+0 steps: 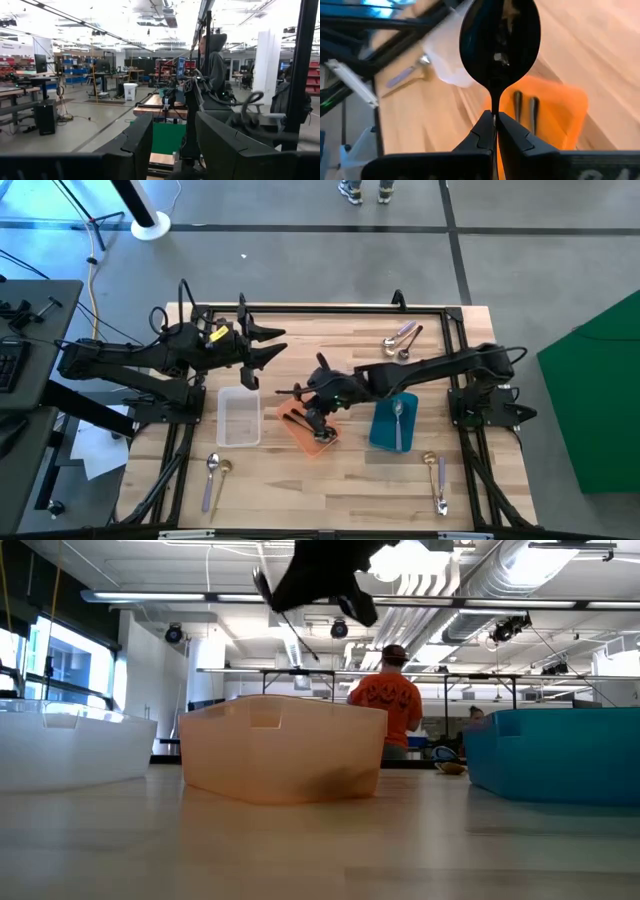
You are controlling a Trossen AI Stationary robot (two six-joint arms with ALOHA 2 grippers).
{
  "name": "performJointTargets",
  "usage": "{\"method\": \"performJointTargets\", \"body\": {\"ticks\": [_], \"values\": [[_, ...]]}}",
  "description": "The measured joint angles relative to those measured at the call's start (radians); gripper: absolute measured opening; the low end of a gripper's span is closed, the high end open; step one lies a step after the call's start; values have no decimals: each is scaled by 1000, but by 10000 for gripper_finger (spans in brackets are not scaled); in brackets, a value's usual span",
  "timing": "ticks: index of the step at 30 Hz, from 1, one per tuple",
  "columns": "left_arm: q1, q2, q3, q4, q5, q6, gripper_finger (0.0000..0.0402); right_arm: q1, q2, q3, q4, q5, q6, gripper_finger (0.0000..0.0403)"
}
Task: Sort silverware by color (type)
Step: Put the bottom black spoon into the orange bin
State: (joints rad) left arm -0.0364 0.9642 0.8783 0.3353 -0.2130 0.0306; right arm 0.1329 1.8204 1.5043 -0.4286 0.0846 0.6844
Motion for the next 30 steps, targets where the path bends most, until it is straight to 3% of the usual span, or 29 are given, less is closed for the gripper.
{"method": "performJointTargets", "body": {"ticks": [15,30], "values": [[0,0,0,-1,0,0,138,-6,203,-1,-16,-102,148,0],[0,0,0,-1,-6,0,138,-49,263,-1,-21,-164,216,0]]}}
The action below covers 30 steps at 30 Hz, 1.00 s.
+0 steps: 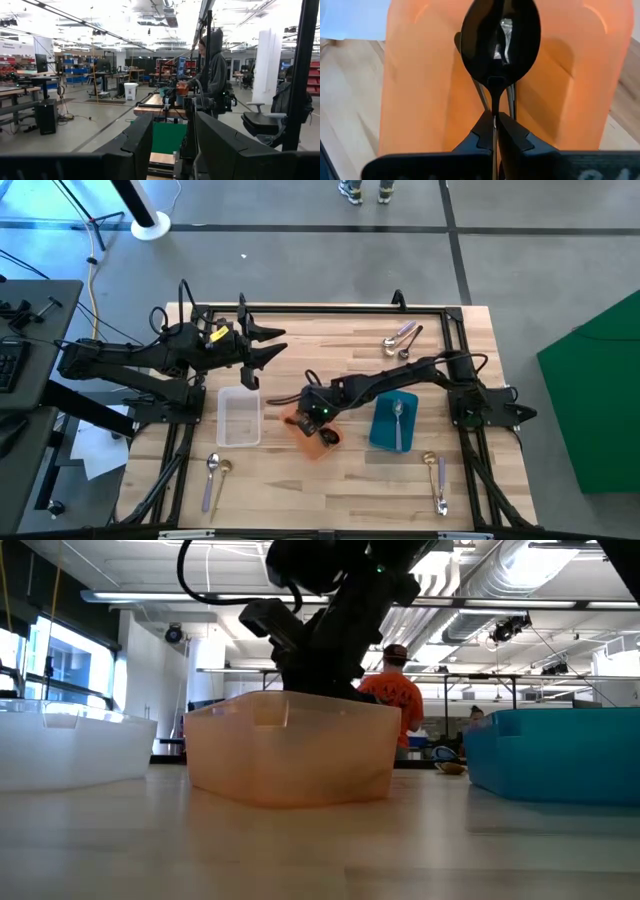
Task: Sort silverware by color (type)
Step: Put the bottom black spoon into the orange bin
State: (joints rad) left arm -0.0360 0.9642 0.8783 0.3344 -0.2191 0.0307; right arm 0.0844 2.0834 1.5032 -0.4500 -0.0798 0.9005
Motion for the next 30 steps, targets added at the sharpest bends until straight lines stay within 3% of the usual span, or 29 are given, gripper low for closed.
{"method": "performJointTargets", "body": {"ticks": [16,30], "values": [[0,0,0,1,-1,0,138,-13,0,0,-2,-36,0,3],[0,0,0,0,-2,0,138,-13,0,0,-2,-43,-2,56]]}}
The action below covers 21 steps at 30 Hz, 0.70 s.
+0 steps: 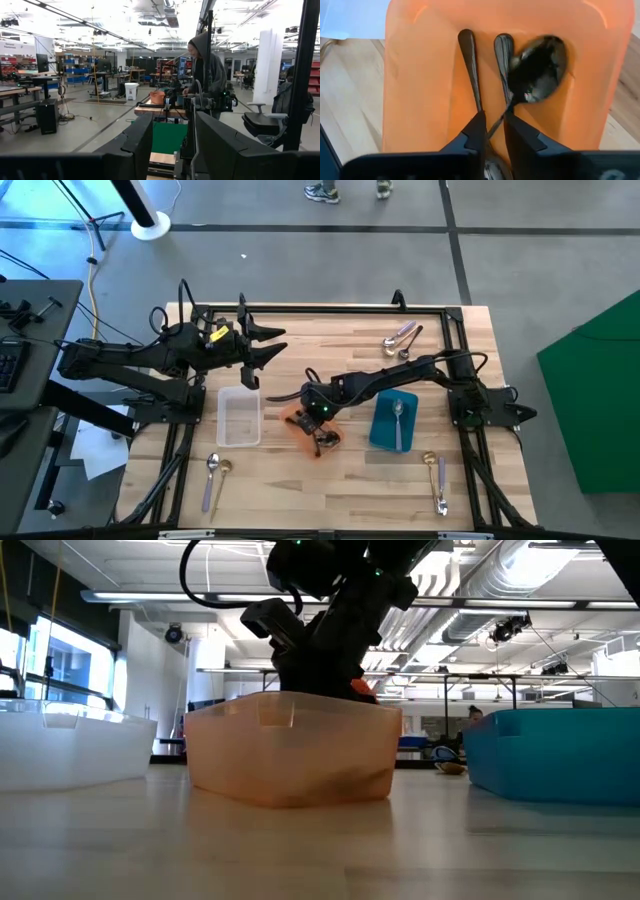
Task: Sort silverware by color (type)
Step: Put the bottom black spoon into the orange bin, then put the top purple spoon into the blue bin
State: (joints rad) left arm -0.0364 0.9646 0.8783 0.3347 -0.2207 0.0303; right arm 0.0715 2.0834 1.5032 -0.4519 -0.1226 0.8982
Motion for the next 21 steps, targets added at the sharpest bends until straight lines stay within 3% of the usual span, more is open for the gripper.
{"method": "performJointTargets", "body": {"ticks": [8,15,21], "values": [[0,0,0,0,0,0,138,0,-13,-1,0,-1,-46,96],[0,0,0,-1,0,0,138,12,-119,-1,-20,0,-183,103],[0,0,0,-2,-2,0,138,34,-273,-1,-166,116,-310,103]]}}
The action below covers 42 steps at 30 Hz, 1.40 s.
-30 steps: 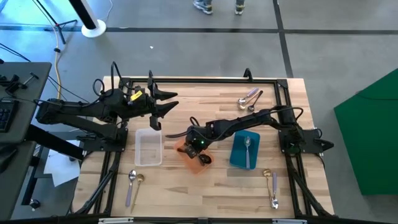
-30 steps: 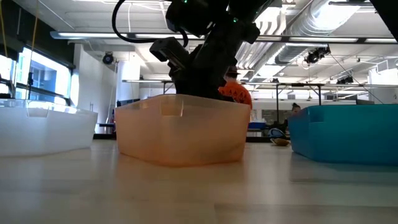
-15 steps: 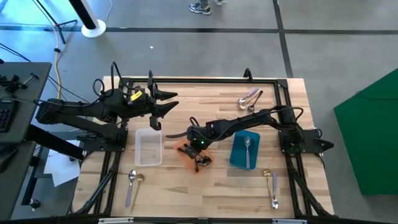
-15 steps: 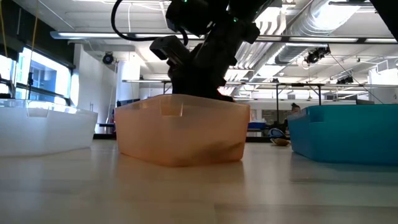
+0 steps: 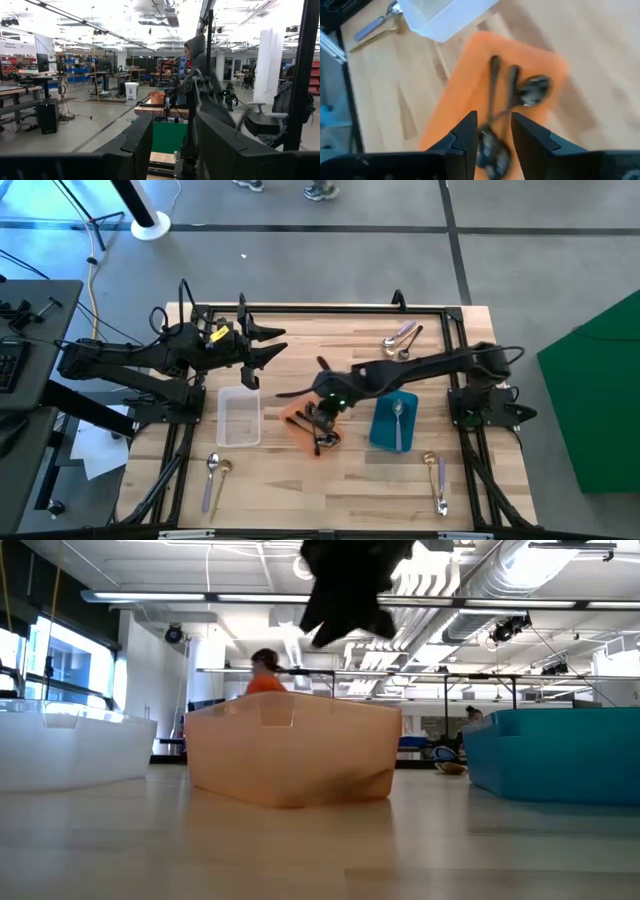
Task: Sort silverware by color (type)
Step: Put the top purple spoon into the blue bin
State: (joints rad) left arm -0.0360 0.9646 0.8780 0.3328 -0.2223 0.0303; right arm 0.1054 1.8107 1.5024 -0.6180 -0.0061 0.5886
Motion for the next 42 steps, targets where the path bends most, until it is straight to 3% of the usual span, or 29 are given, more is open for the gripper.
{"method": "performJointTargets", "body": {"ticks": [7,12,16,20,23,26,37,42], "values": [[0,0,0,-39,1,-3,138,64,-195,-25,-123,212,-48,103],[-2,-15,0,-73,53,-67,138,118,-395,-229,-84,326,30,99],[-2,-25,0,-90,78,-81,138,136,-579,-444,136,354,115,84],[-2,-29,0,-92,82,-96,138,132,-704,-603,501,382,25,75],[-2,-29,0,-112,84,-108,138,117,-746,-668,715,405,-97,73],[-2,-29,0,-142,115,-107,138,102,-756,-682,812,420,-196,73],[-1,-29,0,-147,132,-124,138,84,-745,-631,823,389,-365,73],[-2,-29,0,-125,77,-149,138,84,-745,-628,817,369,-394,73]]}}
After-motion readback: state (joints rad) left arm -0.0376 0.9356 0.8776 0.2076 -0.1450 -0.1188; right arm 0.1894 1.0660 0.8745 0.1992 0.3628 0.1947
